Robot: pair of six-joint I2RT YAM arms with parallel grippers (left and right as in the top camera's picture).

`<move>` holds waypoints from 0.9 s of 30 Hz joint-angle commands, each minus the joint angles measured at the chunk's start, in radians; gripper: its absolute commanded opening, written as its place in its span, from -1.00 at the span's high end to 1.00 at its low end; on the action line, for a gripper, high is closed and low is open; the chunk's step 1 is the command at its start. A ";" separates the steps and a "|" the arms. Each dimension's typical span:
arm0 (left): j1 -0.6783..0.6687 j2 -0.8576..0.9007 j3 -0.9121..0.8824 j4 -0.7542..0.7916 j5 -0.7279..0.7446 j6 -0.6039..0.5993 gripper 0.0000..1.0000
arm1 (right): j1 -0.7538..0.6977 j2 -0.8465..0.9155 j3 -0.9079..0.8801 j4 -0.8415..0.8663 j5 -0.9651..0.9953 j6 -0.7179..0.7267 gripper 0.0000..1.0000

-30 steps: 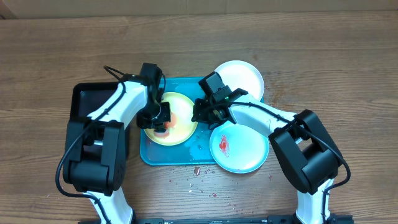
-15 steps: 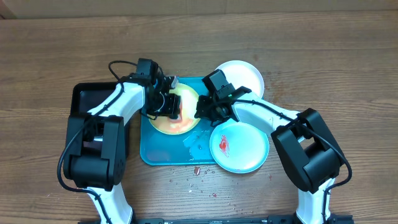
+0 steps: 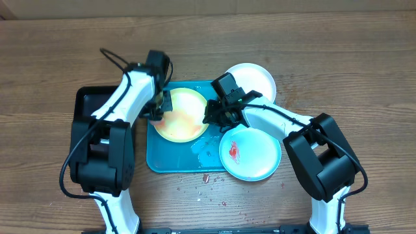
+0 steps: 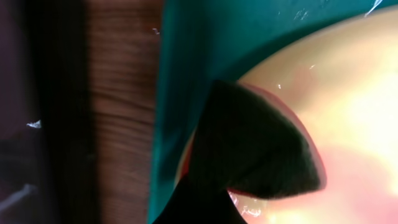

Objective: Clean dirty plates on tray and stack at the side

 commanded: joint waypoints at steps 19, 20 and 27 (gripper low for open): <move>0.018 0.002 0.460 -0.306 0.074 0.077 0.92 | 0.005 0.037 -0.019 0.123 0.089 -0.170 0.80; 0.018 0.002 0.458 -0.304 0.074 0.077 0.92 | 0.007 0.037 -0.019 0.104 0.089 -0.163 0.90; 0.018 0.002 0.432 -0.304 0.107 0.076 0.92 | 0.010 -0.020 0.011 -0.011 0.047 -0.164 0.93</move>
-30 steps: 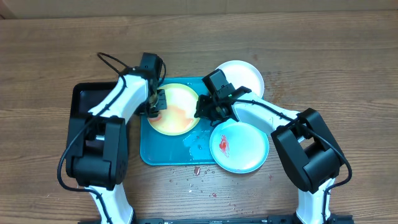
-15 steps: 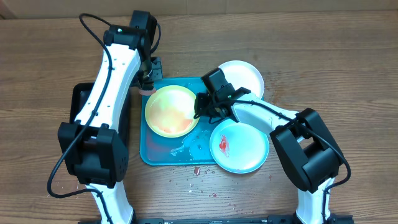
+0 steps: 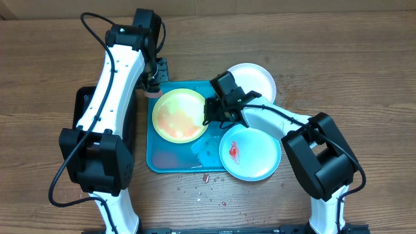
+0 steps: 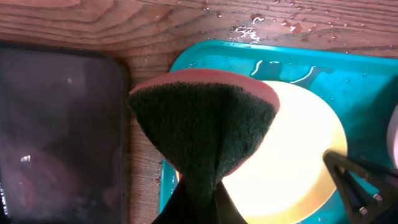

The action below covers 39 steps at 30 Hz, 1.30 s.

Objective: Clean dirty plates on tray and stack at the side

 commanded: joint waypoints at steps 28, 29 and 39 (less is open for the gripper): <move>0.004 -0.002 -0.021 0.022 0.092 0.027 0.91 | 0.368 -0.380 0.014 -0.453 1.173 0.043 0.93; 0.004 -0.002 -0.021 0.023 0.092 0.027 0.92 | 0.382 -0.380 0.014 -0.453 1.224 0.043 0.92; 0.005 -0.002 -0.021 0.023 0.092 0.027 0.91 | 0.485 -0.380 0.014 -0.457 1.718 0.041 0.93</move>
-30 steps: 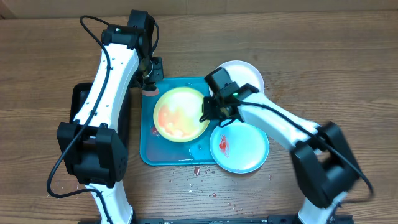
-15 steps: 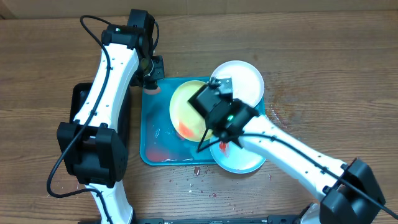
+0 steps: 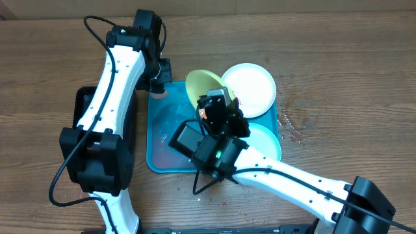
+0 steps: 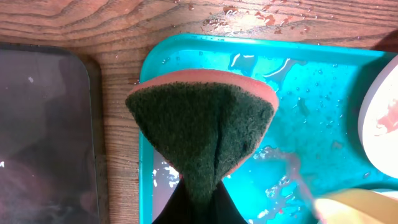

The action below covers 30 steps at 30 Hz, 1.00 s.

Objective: Clean dirty plates on tray and stack at the side
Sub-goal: 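Lift the yellow plate with the right gripper and carry it right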

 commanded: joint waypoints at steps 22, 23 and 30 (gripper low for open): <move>0.004 -0.002 -0.005 0.001 0.011 0.019 0.92 | 0.035 -0.006 0.013 0.003 0.272 0.012 0.93; 0.004 -0.002 -0.005 0.001 0.011 0.019 0.92 | 0.035 -0.006 0.013 0.004 0.249 0.013 0.93; 0.004 -0.002 -0.005 0.001 0.011 0.019 0.92 | 0.035 -0.006 0.012 -0.010 -0.053 0.071 0.93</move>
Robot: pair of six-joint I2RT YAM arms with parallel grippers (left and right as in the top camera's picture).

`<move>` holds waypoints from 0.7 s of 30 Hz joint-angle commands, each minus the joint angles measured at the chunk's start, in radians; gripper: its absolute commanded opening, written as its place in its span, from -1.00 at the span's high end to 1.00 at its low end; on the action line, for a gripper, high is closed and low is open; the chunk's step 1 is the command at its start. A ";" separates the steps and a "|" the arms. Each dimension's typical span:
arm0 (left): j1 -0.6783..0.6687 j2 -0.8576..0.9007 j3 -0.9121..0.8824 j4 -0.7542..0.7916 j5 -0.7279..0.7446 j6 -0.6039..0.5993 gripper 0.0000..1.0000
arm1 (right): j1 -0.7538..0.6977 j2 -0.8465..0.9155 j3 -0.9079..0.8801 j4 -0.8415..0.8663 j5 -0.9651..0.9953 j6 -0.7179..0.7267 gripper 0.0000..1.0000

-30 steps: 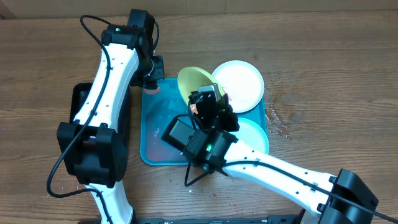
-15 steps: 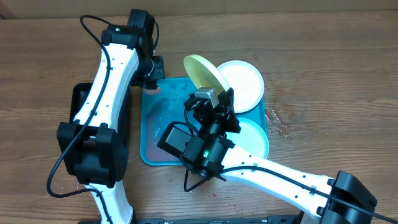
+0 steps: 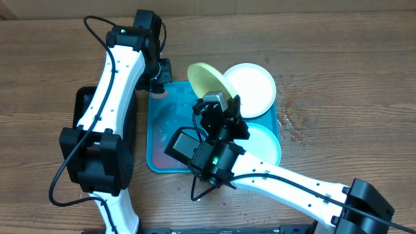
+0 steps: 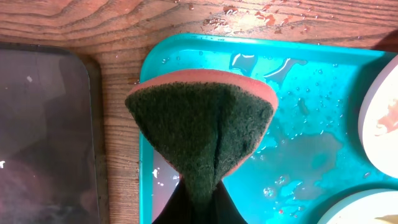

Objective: Clean dirty plates on tray and stack at the side
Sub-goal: 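Lift the yellow plate with the right gripper and carry it right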

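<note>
High over the teal tray [image 3: 158,140], my right gripper [image 3: 216,99] is shut on a yellow plate [image 3: 205,79]. The plate is tilted and overlaps the left rim of a white plate [image 3: 252,88] at the tray's far right corner. My left gripper [image 3: 156,83] hangs over the tray's far left corner, shut on a green and pink sponge [image 4: 202,127]. The wet tray floor [image 4: 311,143] is bare beneath the sponge. A light blue plate [image 3: 266,143] lies at the tray's right edge, mostly hidden by my right arm.
A black bin [image 3: 88,107] stands left of the tray and also shows in the left wrist view as the black bin [image 4: 43,124]. Red crumbs and water drops lie on the wooden table [image 3: 214,195] in front of the tray. The white plate [image 4: 382,124] carries a pink smear.
My right gripper has shifted the tilted yellow plate a little farther back and right, closer over the white plate. My left gripper and the sponge have not moved.
First my left gripper pressed the sponge on the yellow plate on the tray while the right gripper held its rim. Then the left gripper was back at the tray's far left corner. Later the right gripper held the plate lifted and tilted, and now beside the white plate.
</note>
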 commanded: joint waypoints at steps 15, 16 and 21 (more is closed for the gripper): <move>0.004 -0.002 -0.005 0.000 0.011 0.020 0.92 | -0.278 -0.055 0.013 -0.078 -1.203 0.150 0.93; 0.004 -0.002 -0.005 -0.002 0.011 0.020 0.92 | -0.312 -0.075 0.013 -0.078 -1.236 0.148 0.93; 0.004 -0.002 -0.005 -0.003 0.011 0.019 0.92 | -0.512 -0.200 0.013 -0.082 -1.384 0.148 0.93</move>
